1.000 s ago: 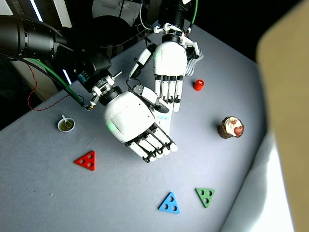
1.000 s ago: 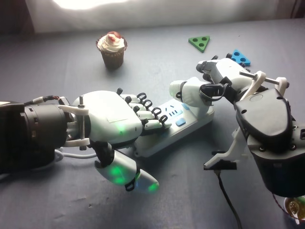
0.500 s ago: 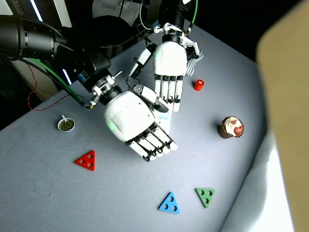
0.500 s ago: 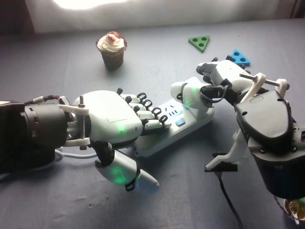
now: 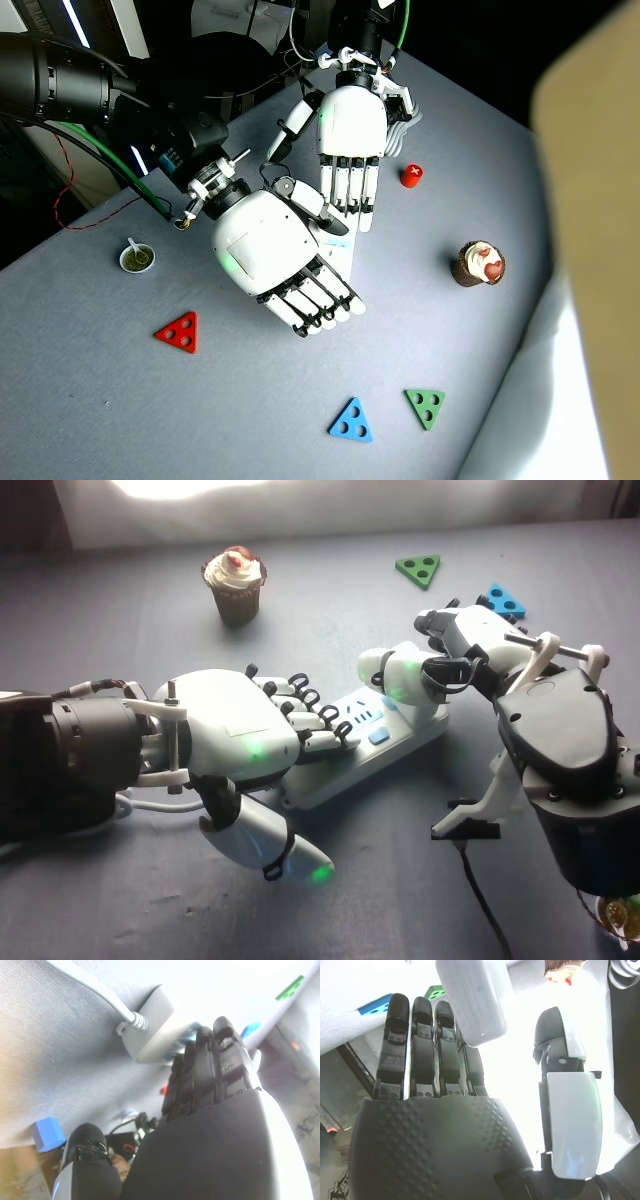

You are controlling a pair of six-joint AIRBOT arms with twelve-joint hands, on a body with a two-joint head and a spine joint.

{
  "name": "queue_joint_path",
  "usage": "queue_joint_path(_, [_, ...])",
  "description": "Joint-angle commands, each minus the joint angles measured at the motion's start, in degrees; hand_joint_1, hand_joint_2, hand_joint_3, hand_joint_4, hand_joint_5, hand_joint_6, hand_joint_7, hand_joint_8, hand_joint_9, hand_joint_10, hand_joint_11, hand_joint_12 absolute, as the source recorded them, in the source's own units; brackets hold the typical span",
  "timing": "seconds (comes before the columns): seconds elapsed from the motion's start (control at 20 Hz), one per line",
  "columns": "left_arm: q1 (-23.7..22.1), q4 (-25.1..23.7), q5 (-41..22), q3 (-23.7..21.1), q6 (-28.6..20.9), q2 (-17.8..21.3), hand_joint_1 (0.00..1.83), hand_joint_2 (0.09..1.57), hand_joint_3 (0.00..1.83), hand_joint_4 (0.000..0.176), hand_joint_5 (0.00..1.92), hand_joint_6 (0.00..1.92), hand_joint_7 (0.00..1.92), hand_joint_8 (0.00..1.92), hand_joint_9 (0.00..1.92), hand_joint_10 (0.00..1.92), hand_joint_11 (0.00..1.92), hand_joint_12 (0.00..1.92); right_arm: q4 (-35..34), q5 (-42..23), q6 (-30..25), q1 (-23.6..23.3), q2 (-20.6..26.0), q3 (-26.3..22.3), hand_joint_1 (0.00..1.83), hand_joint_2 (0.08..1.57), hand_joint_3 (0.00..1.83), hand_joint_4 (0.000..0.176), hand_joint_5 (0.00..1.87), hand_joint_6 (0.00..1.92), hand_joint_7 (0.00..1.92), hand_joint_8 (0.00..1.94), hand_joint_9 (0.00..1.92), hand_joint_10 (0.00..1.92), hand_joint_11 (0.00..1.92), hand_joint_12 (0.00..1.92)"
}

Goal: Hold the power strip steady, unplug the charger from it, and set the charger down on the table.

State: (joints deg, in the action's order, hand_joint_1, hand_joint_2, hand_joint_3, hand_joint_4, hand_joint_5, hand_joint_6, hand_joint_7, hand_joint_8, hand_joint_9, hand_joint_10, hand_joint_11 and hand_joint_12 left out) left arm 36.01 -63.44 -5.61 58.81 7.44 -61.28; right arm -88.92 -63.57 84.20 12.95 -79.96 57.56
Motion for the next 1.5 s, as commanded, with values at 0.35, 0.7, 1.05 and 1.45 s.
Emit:
queue_joint_path(0.35, [-0.1, 0.6, -2.4, -0.5, -0.1, -0.4, 0.00, 1.01, 0.00, 0.000, 0.12, 0.00, 0.15, 0.00, 0.12, 0.00, 0.03, 0.19, 4.9, -2.5, -0.2, 0.2, 0.8, -0.5, 0.61, 1.13, 0.00, 0.000, 0.32, 0.00, 0.40, 0.00, 0.40, 0.00, 0.20, 0.53])
queue_joint_path(0.7, [-0.1, 0.7, -2.3, -0.8, -0.1, -0.3, 0.00, 1.01, 0.00, 0.000, 0.14, 0.00, 0.17, 0.00, 0.14, 0.01, 0.03, 0.20, 5.1, -2.2, -0.1, 0.4, 0.9, -0.5, 0.64, 1.11, 0.00, 0.000, 0.33, 0.00, 0.39, 0.00, 0.38, 0.00, 0.21, 0.53])
queue_joint_path(1.05, [-0.4, 0.6, -2.3, -1.0, -0.1, -0.3, 0.00, 1.01, 0.00, 0.000, 0.15, 0.01, 0.18, 0.01, 0.15, 0.01, 0.04, 0.21, 5.3, -2.2, 0.0, 1.1, 1.0, -0.6, 0.63, 1.11, 0.00, 0.000, 0.35, 0.00, 0.42, 0.01, 0.41, 0.01, 0.22, 0.53])
queue_joint_path(1.45, [-0.9, 0.4, -1.6, -0.9, -0.1, -0.7, 0.00, 1.01, 0.00, 0.000, 0.14, 0.00, 0.17, 0.00, 0.14, 0.00, 0.03, 0.22, 6.1, -2.2, 0.1, 1.2, 1.1, -0.9, 0.89, 1.11, 0.00, 0.000, 0.65, 0.01, 0.70, 0.01, 0.67, 0.02, 0.39, 0.67])
